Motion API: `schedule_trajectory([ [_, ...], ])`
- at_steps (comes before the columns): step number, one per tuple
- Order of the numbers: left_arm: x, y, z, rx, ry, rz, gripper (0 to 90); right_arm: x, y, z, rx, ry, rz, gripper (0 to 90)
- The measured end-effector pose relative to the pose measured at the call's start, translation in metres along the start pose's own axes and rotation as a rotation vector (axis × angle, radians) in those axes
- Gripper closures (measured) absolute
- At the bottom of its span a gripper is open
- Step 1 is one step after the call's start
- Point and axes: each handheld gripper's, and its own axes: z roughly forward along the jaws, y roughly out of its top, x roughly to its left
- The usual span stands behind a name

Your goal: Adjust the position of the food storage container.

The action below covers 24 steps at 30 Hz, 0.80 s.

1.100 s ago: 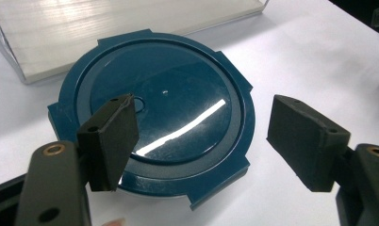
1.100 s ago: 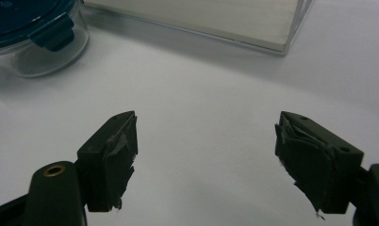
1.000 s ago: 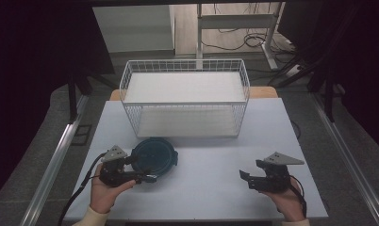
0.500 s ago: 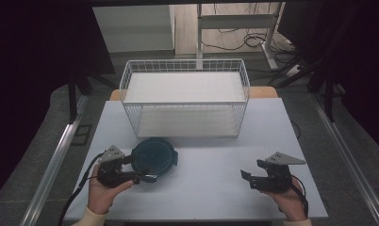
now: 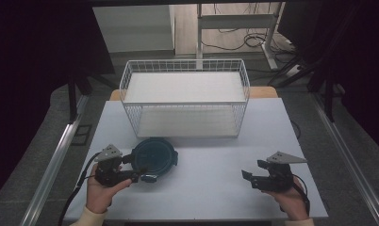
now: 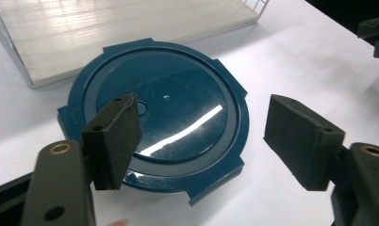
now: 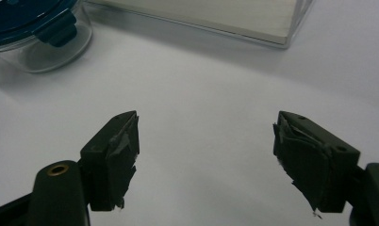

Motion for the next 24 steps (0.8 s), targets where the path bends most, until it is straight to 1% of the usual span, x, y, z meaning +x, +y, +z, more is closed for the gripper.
schedule_trajectory([
  [1, 0.001, 0.001, 0.000, 0.002, 0.002, -0.005, 28.0, -0.002, -0.001, -0.004, -0.007, -0.005, 0.011, 23.4],
  [3, 0.003, 0.005, -0.001, -0.005, 0.003, -0.027, 28.2, -0.004, -0.002, -0.007, -0.009, -0.012, 0.018, 23.6],
  [5, 0.005, 0.013, -0.001, 0.000, 0.030, -0.025, 28.8, -0.007, -0.003, -0.011, -0.023, -0.016, 0.020, 23.8],
  [8, 0.007, 0.020, -0.001, 0.007, 0.036, -0.023, 29.2, -0.008, -0.002, -0.012, -0.036, -0.017, 0.018, 24.0],
  [11, 0.014, 0.029, -0.003, 0.014, 0.037, -0.033, 30.1, -0.008, -0.002, -0.013, -0.043, -0.024, 0.024, 24.0],
  [12, 0.017, 0.031, -0.003, 0.012, 0.043, -0.036, 30.5, -0.009, -0.002, -0.013, -0.041, -0.026, 0.027, 23.9],
  [13, 0.023, 0.036, -0.004, 0.017, 0.056, -0.037, 32.1, -0.009, -0.002, -0.013, -0.042, -0.033, 0.029, 24.0],
  [14, 0.023, 0.036, -0.004, 0.017, 0.056, -0.037, 32.8, -0.009, -0.002, -0.013, -0.042, -0.033, 0.029, 24.0],
  [15, 0.028, 0.039, -0.004, 0.028, 0.064, -0.041, 33.4, -0.010, -0.001, -0.013, -0.044, -0.041, 0.027, 24.0],
  [16, 0.028, 0.039, -0.004, 0.028, 0.064, -0.041, 34.1, -0.010, -0.001, -0.013, -0.044, -0.041, 0.027, 24.0],
  [19, 0.036, 0.045, -0.002, 0.052, 0.083, -0.042, 35.8, -0.012, -0.001, -0.015, -0.050, -0.049, 0.039, 24.3],
  [20, 0.039, 0.048, -0.001, 0.059, 0.090, -0.041, 37.2, -0.012, -0.001, -0.015, -0.051, -0.053, 0.041, 24.4],
  [21, 0.041, 0.049, 0.000, 0.063, 0.095, -0.040, 40.7, -0.012, -0.003, -0.015, -0.046, -0.057, 0.043, 24.4],
  [22, 0.043, 0.051, 0.002, 0.069, 0.102, -0.043, 40.7, -0.012, -0.003, -0.015, -0.046, -0.057, 0.043, 24.4],
  [24, 0.047, 0.053, 0.004, 0.086, 0.106, -0.049, 45.2, -0.013, -0.004, -0.015, -0.043, -0.060, 0.039, 24.4],
])
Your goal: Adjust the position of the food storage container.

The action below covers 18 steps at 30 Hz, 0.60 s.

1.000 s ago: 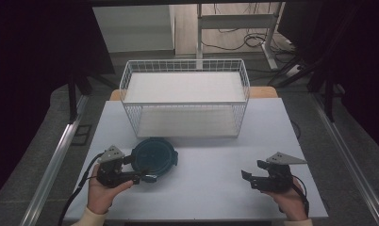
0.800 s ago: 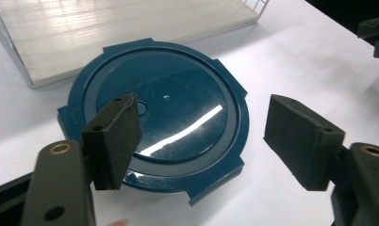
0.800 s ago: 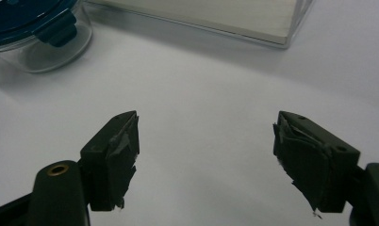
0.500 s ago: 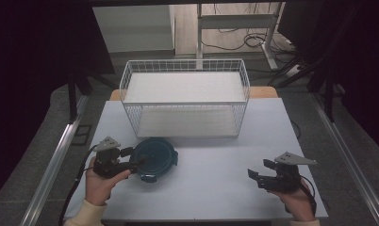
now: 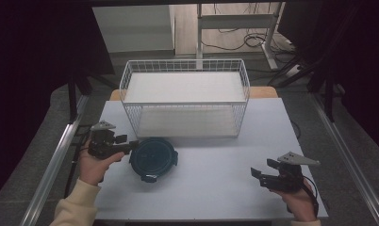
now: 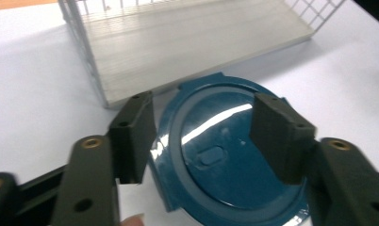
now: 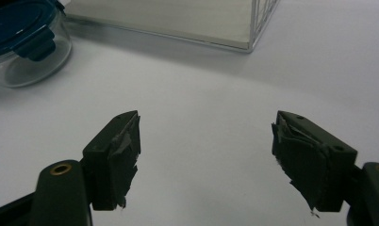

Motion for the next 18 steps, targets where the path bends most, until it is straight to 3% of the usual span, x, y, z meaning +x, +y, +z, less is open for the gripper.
schedule_trajectory([
  [5, 0.009, 0.004, 0.008, 0.042, 0.021, 0.003, 54.4, -0.001, 0.000, 0.001, 0.007, 0.006, 0.002, 24.4],
  [8, 0.016, 0.002, 0.013, 0.061, 0.019, -0.003, 65.7, -0.001, 0.000, 0.001, 0.006, 0.007, 0.003, 24.4],
  [13, 0.025, -0.005, 0.023, 0.108, 0.005, -0.021, 77.7, -0.001, -0.002, 0.003, 0.015, -0.002, 0.000, 24.3],
  [18, 0.033, -0.013, 0.027, 0.125, -0.004, -0.031, 86.2, -0.001, -0.003, 0.005, 0.027, -0.018, -0.013, 24.2],
])
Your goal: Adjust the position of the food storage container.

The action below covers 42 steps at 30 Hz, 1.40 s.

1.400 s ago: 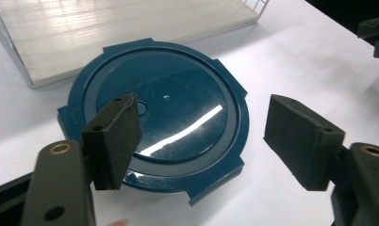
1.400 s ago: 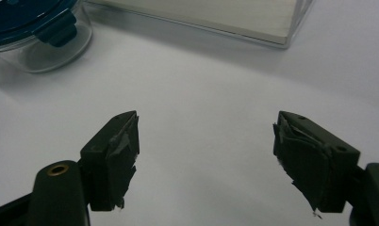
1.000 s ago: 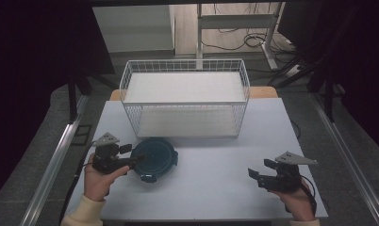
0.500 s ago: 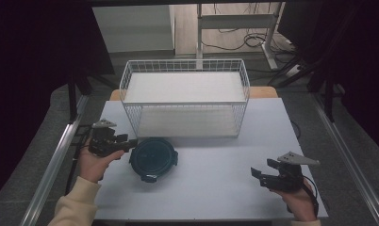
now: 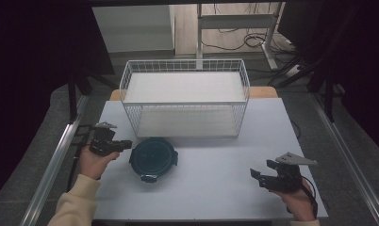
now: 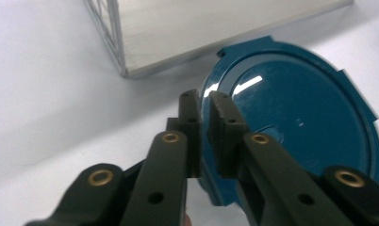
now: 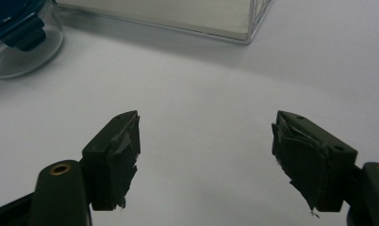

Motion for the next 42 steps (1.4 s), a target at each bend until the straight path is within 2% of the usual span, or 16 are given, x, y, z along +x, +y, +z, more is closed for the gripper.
schedule_trajectory([
  [5, 0.006, -0.002, 0.007, 0.023, 0.009, -0.015, 90.0, 0.000, -0.001, 0.002, 0.014, -0.017, -0.016, 24.1],
  [11, 0.006, -0.005, 0.016, 0.060, 0.011, -0.014, 90.0, 0.000, -0.002, 0.004, 0.020, -0.023, -0.017, 24.0],
  [17, 0.012, -0.007, 0.024, 0.085, 0.017, -0.032, 90.0, 0.003, -0.003, 0.006, 0.032, -0.025, -0.029, 23.7],
  [21, 0.012, -0.006, 0.026, 0.085, 0.000, -0.037, 90.0, 0.001, -0.004, 0.006, 0.033, -0.033, -0.023, 23.8],
  [42, 0.008, -0.007, 0.026, 0.089, -0.002, -0.026, 90.0, 0.003, -0.004, 0.008, 0.036, -0.036, -0.020, 23.7],
])
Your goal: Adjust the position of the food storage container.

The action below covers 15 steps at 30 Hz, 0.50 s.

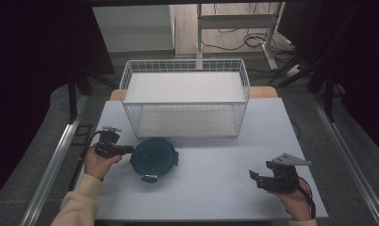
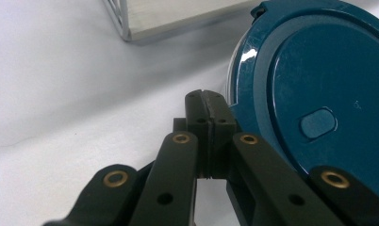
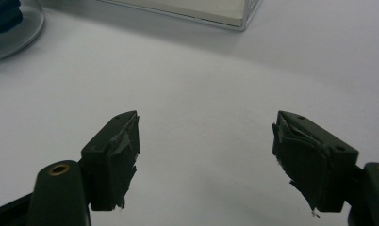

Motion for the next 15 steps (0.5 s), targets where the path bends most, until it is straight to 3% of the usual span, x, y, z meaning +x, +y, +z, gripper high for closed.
schedule_trajectory([
  [15, -0.0098, -0.0014, 0.0056, -0.009, -0.036, 0.003, 90.0, 0.0005, -0.0001, 0.0004, -0.001, -0.002, 0.000, 23.7],
])
